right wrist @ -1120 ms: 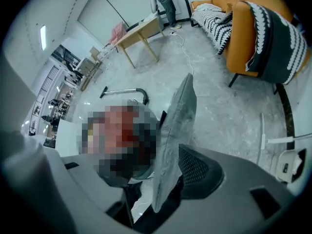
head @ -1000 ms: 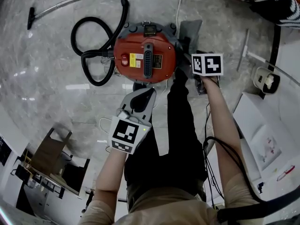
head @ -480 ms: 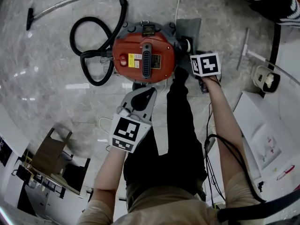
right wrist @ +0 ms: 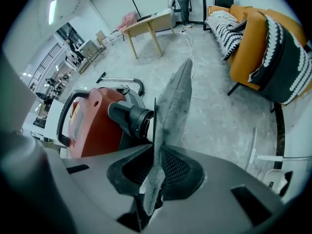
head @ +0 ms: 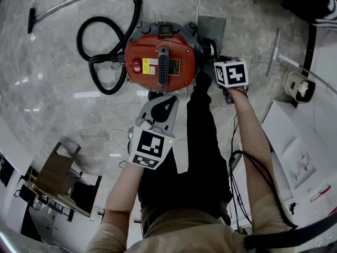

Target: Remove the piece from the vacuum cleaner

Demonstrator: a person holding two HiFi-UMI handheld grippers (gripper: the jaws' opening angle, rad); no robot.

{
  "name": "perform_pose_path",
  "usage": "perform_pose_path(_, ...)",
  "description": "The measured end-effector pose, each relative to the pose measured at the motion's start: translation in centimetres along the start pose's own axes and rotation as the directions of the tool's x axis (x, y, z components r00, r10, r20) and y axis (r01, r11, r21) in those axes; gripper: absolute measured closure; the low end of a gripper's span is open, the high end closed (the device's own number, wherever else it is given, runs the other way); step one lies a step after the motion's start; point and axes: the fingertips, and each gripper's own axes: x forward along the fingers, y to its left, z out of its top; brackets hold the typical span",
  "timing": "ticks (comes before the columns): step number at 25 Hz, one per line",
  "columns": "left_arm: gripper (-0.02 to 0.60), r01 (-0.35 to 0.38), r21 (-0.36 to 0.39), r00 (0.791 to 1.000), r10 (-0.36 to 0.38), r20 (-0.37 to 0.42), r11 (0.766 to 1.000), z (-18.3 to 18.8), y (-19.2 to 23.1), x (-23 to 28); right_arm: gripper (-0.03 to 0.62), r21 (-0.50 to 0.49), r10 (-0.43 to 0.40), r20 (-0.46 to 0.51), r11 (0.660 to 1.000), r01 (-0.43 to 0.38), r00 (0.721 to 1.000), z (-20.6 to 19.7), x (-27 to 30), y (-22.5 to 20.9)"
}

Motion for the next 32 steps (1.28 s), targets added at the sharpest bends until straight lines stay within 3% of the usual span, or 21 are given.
perform_pose_path(8, 0.577, 0.02, 0.015, 1.0, -0.02, -0.004, 1.0, 0.2, -0.9, 1.0, 0.54, 0.156, 0.091, 0.073, 0.983, -0.102, 0.993, -0.4, 0.4, -0.5)
perform_pose_path(13, 0.578, 0.021, 0.002, 1.0, -0.021, -0.011, 1.0, -0.4, -1.1, 0.8, 0.539, 0.109, 0.096, 0.071, 0.989, -0.104, 0.993, -0.6, 0.3, -0.5)
perform_pose_path(19, 0.578, 0.003, -0.012, 1.0, -0.003, -0.007, 1.0, -0.8, -0.2, 0.4, 0.539, 0.147, 0.12, 0.101, 0.98, -0.134, 0.988, -0.7, 0.4, -0.6)
perform_pose_path(21, 0.578, 0.002, -0.014, 1.0, -0.002, -0.007, 1.0, -1.0, -0.3, 0.3, 0.539, 0.228, 0.159, 0.129, 0.956, -0.186, 0.979, -0.9, 0.6, -0.6)
perform_pose_path(24, 0.578, 0.004, -0.018, 1.0, -0.004, -0.006, 1.0, -1.3, -0.4, 0.2, 0.539, 0.362, 0.228, 0.167, 0.891, -0.275, 0.959, -1.1, 0.8, -0.4)
perform_pose_path(27, 0.577, 0.006, -0.024, 1.0, -0.006, 0.0, 1.0, -1.4, -0.6, 0.2, 0.539, 0.424, 0.256, 0.172, 0.852, -0.306, 0.951, -1.1, 0.9, -0.5)
perform_pose_path(29, 0.577, 0.006, -0.025, 1.0, -0.006, 0.003, 1.0, -1.6, -0.7, 0.2, 0.539, 0.413, 0.229, 0.15, 0.869, -0.271, 0.962, -1.0, 0.9, -0.5)
perform_pose_path(30, 0.577, 0.007, -0.025, 1.0, -0.007, 0.001, 1.0, -1.7, -0.8, 0.2, 0.54, 0.363, 0.186, 0.119, 0.906, -0.217, 0.975, -1.0, 0.8, -0.4)
perform_pose_path(32, 0.577, 0.01, -0.025, 1.0, -0.01, -0.007, 1.0, -2.2, -1.1, 0.3, 0.553, 0.161, 0.053, 0.037, 0.985, -0.058, 0.998, -0.9, 0.8, -0.1)
